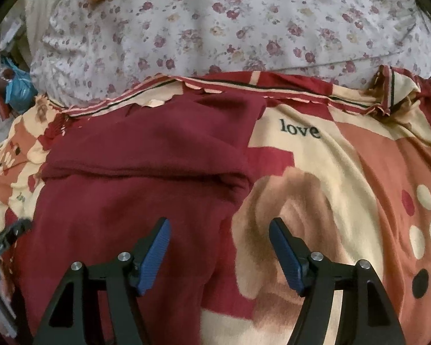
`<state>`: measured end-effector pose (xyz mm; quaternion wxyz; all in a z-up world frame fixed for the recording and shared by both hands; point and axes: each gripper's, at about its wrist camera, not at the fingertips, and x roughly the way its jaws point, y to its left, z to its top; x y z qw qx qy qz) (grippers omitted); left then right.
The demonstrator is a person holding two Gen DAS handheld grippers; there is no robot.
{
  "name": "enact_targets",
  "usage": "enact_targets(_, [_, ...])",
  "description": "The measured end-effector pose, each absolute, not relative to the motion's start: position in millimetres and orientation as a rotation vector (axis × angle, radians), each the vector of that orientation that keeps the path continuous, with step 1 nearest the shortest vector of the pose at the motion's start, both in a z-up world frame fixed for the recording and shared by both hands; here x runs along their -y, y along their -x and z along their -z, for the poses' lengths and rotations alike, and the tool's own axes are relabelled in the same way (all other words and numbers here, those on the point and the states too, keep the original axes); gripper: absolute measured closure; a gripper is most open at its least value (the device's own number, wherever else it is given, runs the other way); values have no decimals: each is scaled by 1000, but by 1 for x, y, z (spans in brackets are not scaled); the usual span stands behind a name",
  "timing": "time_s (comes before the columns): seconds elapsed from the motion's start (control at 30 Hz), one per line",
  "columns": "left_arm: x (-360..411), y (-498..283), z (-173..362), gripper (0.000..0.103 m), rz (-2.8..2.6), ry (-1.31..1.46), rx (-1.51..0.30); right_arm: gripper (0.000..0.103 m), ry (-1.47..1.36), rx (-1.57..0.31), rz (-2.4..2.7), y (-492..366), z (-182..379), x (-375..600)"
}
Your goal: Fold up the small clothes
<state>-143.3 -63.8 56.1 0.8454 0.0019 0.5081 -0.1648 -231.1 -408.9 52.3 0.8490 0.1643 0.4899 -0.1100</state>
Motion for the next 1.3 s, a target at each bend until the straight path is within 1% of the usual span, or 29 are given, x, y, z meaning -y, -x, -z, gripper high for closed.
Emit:
enact_targets(0.2, [57, 162, -54, 52, 340, -31, -1080, 34, -391, -1057, 206, 240, -50, 411])
enact_targets(0.47, [53, 179, -49, 51, 333, -64, -1098, 33, -332, -1085, 81, 299, -68, 393])
enact_targets(0.5, [53, 180, -49, 50, 331, -62, -1104, 33, -323, -1086, 71, 306, -69, 391])
enact_targets(0.53, [51, 181, -48, 43, 329, -58, -1111, 31, -317, -1087, 60, 314, -71, 389])
enact_targets(0.6, [48, 185, -49, 36, 330, -41, -1117, 29, -317, -1091, 48, 325, -71, 385])
enact_targets(0.8, [37, 200, -53, 36, 373, -52, -1152, 29, -337, -1140, 11, 355, -60, 376])
enact_targets(0.97, [8, 213, -54, 36, 387, -33, -1205, 28, -390, -1187, -44, 379, -46, 367])
enact_targets(1.17, [-15, 229, -41, 36, 403, 17, -1296, 25, -401, -1173, -107, 393, -40, 354])
enact_targets(1.3, [-15, 244, -40, 36, 422, 5, -1303, 25, -450, -1157, -176, 395, -42, 344])
